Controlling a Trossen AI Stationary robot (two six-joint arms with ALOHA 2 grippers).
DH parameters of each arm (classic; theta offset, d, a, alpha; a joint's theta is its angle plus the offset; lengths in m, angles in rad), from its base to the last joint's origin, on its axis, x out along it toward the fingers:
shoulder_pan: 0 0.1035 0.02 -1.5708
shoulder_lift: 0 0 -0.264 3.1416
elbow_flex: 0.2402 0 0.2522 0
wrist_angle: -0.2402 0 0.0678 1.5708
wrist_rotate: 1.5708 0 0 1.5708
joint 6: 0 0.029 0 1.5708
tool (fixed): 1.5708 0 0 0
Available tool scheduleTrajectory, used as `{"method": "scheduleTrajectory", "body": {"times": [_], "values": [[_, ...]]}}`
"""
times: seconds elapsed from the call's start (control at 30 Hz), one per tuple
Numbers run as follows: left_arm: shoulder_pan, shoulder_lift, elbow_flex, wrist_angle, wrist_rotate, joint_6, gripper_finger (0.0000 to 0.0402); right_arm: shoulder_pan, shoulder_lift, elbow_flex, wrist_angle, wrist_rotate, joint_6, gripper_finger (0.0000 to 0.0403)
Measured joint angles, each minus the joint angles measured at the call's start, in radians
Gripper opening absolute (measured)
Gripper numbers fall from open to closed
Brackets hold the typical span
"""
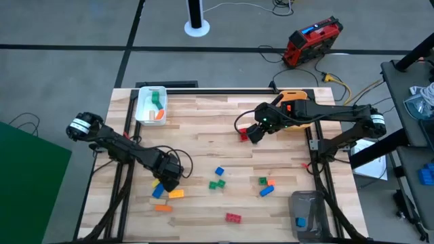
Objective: Sort blocks by size
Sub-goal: Put the big yellow block into the white bin
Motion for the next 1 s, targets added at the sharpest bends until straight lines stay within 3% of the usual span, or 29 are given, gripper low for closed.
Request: {"method": "scheduleTrajectory", "body": {"times": [0.3, 0.57, 0.7, 0.9, 1.0], "values": [[0.015, -0.025, 0.128, -0.093, -0.072, 0.082, 0.008, 0.0, 0.0, 0.0, 0.0, 0.0, 0.001, 0.0226], [0.122, -0.067, 0.276, -0.274, -0.219, 0.209, 0.0082, 0.0, 0.0, 0.0, 0.0, 0.001, 0.008, 0.0222], [0.238, -0.118, 0.346, -0.351, -0.337, 0.288, 0.0082, 0.0, 0.0, 0.0, 0.0, 0.001, 0.008, 0.022], [0.505, -0.212, 0.421, -0.348, -0.464, 0.417, 0.0082, 0.006, 0.0, 0.0, 0.0, 0.002, 0.016, 0.0219], [0.646, -0.24, 0.439, -0.316, -0.477, 0.492, 0.0082, 0.026, 0.0, 0.0, -0.001, 0.001, 0.027, 0.0219]]}}
